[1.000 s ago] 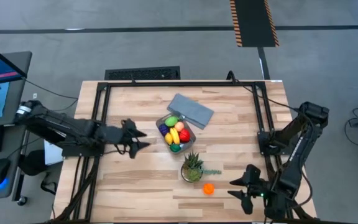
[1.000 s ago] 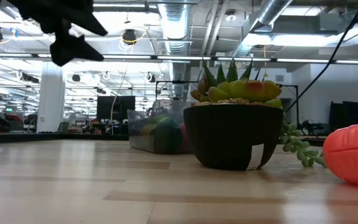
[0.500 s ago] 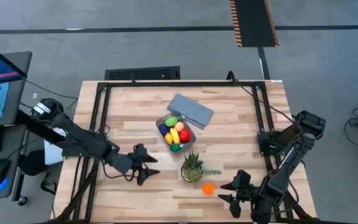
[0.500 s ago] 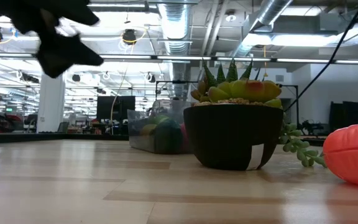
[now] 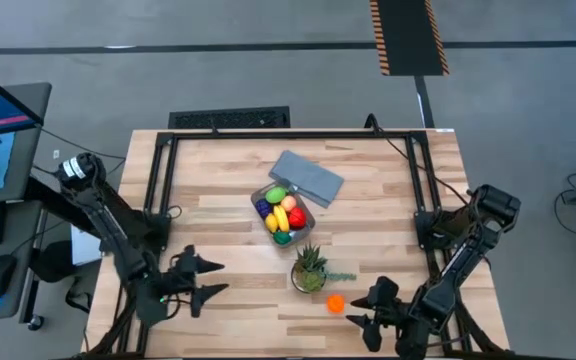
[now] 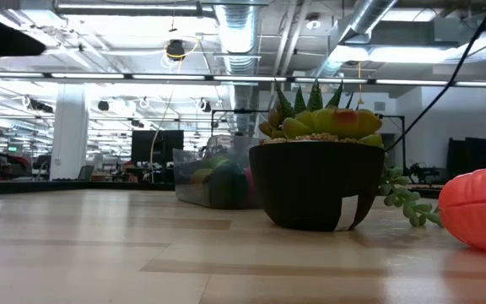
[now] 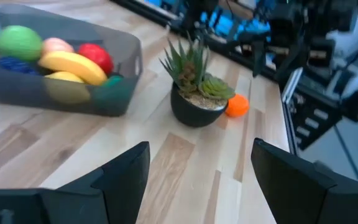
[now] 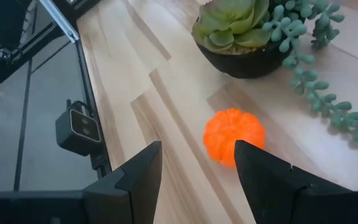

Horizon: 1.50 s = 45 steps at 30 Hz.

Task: Pick and placing Produce into tupperware
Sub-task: Put the orange pumpkin into the black bin

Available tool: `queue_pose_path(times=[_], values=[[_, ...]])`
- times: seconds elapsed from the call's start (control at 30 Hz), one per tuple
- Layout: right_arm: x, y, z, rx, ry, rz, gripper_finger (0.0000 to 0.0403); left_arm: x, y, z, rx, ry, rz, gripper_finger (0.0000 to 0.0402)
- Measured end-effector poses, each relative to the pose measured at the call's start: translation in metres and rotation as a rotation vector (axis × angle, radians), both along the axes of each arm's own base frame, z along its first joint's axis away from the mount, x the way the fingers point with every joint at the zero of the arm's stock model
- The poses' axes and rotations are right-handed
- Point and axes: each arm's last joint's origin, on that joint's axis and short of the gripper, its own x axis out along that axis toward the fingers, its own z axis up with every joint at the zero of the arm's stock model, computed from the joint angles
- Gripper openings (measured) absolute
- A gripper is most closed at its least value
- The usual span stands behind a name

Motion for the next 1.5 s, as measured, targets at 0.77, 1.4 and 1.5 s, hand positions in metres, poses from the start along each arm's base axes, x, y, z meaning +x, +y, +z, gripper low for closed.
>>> queue_pose_path(times=[0.77, 1.4, 1.5], values=[[0.024, -0.015, -0.004, -0.090, 0.133, 0.143, 0.0223, -0.024, 0.007, -0.004, -0.022, -0.052, 0.083, 0.0269], [0.051, -0.038, -0.010, -0.084, 0.263, 0.216, 0.0223, -0.030, 0.018, 0.009, -0.009, -0.050, 0.077, 0.0269], [0.052, -0.038, -0.010, -0.061, 0.275, 0.232, 0.0225, -0.030, 0.019, 0.008, -0.001, -0.047, 0.077, 0.0269]])
